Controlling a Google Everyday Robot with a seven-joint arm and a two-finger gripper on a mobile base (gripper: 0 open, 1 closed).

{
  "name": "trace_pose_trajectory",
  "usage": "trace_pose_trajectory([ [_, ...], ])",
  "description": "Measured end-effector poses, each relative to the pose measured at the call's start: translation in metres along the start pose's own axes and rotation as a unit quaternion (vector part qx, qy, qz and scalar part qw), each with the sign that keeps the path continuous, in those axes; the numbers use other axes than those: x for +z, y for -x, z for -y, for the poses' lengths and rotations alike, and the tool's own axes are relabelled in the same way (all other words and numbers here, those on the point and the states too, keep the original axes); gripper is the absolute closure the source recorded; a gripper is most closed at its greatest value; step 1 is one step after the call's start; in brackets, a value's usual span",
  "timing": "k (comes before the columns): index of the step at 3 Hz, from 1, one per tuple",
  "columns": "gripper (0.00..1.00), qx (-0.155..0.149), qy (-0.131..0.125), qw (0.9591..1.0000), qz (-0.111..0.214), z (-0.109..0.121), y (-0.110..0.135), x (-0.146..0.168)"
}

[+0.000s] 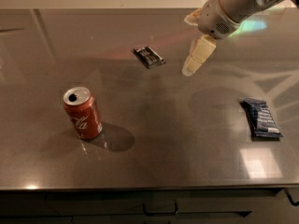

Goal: Pick rxbar chocolate

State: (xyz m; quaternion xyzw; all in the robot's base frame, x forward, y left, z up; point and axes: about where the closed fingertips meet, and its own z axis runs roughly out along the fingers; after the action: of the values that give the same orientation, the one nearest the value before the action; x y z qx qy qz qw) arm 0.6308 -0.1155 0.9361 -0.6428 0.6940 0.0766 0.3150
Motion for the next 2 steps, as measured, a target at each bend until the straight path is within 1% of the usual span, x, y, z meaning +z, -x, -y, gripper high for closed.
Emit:
trace_pose_trajectory([
  [1, 0.00, 0.029, 0.006, 0.9994, 0.019, 0.022, 0.005, 0.033],
  [2, 0.00, 0.067, 0.008, 0.9974, 0.025, 0.039, 0.005, 0.056],
])
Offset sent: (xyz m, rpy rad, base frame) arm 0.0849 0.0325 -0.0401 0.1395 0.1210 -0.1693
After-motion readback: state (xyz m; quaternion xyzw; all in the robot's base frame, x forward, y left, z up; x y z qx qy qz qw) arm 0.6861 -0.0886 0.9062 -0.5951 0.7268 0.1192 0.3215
